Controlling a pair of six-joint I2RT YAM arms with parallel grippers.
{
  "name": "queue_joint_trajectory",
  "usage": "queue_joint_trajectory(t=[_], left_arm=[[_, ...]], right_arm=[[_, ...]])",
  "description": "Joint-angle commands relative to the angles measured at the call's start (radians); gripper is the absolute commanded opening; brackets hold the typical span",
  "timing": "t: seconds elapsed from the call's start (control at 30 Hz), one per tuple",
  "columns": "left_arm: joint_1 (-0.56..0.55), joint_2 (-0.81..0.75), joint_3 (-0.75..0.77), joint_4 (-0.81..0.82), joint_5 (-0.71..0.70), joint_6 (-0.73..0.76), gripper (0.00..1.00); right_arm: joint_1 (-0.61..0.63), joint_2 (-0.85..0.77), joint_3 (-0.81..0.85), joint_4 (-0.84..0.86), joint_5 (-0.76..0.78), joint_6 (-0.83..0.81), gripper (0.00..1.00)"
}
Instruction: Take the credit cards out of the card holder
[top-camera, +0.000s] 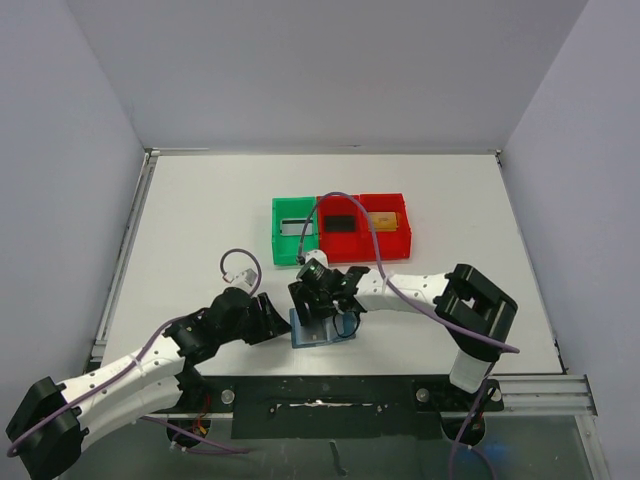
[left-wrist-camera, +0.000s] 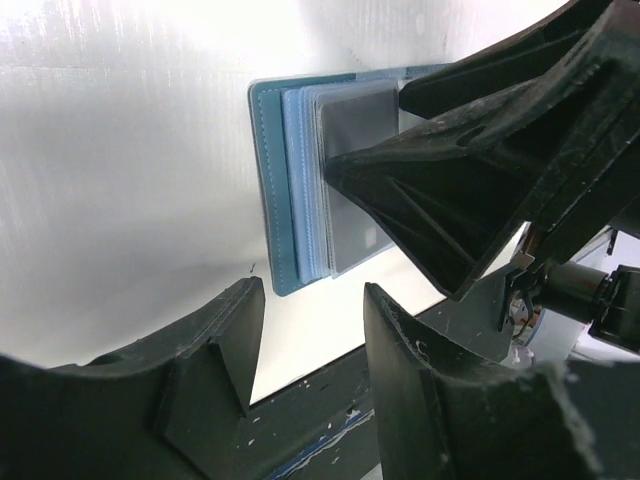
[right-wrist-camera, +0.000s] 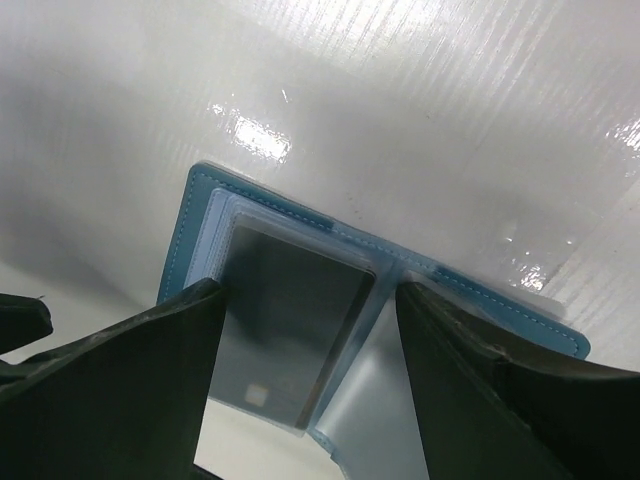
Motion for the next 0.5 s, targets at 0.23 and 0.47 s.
queue_joint_trajectory(t=[0.23, 0.47], left_arm=[[0.004, 0.001, 0.059, 0.036, -0.050, -0.030, 0.43], [0.004, -0.030, 0.077, -0.030, -0.057, -0.016, 0.43]], right_arm=[[0.022, 0.096, 0.115, -0.205, 0.094, 0.104, 0.74], [0.045, 0.138, 0.163, -0.251, 0.156, 0.186, 0.69]])
